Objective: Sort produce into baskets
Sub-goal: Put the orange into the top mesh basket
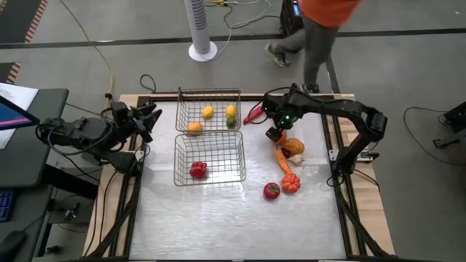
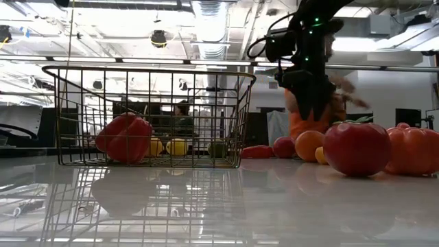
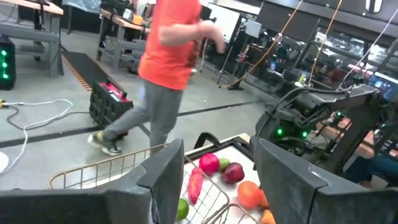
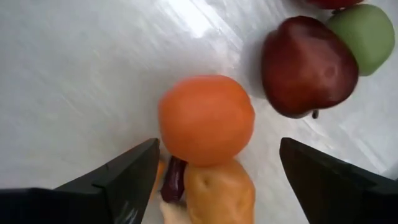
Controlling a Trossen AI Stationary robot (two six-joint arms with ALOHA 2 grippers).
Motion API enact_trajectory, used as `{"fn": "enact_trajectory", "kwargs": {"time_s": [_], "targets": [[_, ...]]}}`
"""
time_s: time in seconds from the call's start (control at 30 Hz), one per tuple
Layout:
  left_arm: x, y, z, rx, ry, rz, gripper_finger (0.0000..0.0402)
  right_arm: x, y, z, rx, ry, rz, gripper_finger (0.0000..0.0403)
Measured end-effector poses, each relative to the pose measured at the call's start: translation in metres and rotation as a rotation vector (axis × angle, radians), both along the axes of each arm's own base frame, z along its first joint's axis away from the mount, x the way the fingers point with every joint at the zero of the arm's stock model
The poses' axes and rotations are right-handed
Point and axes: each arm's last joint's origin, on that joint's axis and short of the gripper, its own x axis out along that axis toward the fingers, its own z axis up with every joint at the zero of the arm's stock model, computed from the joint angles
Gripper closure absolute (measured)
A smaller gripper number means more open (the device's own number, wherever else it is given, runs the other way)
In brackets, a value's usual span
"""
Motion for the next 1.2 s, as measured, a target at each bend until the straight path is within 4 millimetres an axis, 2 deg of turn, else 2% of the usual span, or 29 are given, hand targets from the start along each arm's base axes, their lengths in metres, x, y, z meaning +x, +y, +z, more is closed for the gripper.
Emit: {"fn": "enact_trajectory", "kwargs": {"time_s": [0.13,0.3,0.43,0.6,0.8,1.07,1.2], "targets": [[0.000,0.000,0.001,-0.014,-0.022,-0.004,0.0219,-0.002,0.008,0.005,-0.051,-0.068,0.001,0.0037],[0.001,-0.001,0.001,-0.044,-0.045,-0.019,0.0219,-0.025,0.029,0.005,-0.086,-0.189,-0.061,0.0037],[0.001,-0.001,0.001,-0.047,-0.047,-0.020,0.0219,-0.037,0.038,-0.007,-0.100,-0.278,-0.117,0.0037],[0.001,-0.001,0.001,-0.047,-0.047,-0.020,0.0219,-0.043,0.041,-0.025,-0.100,-0.262,-0.121,0.0031],[0.001,-0.001,0.001,-0.047,-0.047,-0.019,0.0219,-0.041,0.032,-0.045,-0.125,-0.263,-0.132,0.0005],[0.001,-0.001,0.001,-0.046,-0.043,-0.020,0.0219,-0.020,0.022,-0.069,-0.086,-0.293,-0.105,0.0005],[0.001,-0.001,0.001,-0.047,-0.044,-0.022,0.0219,-0.017,0.020,-0.080,-0.072,-0.256,-0.105,0.0006]]}}
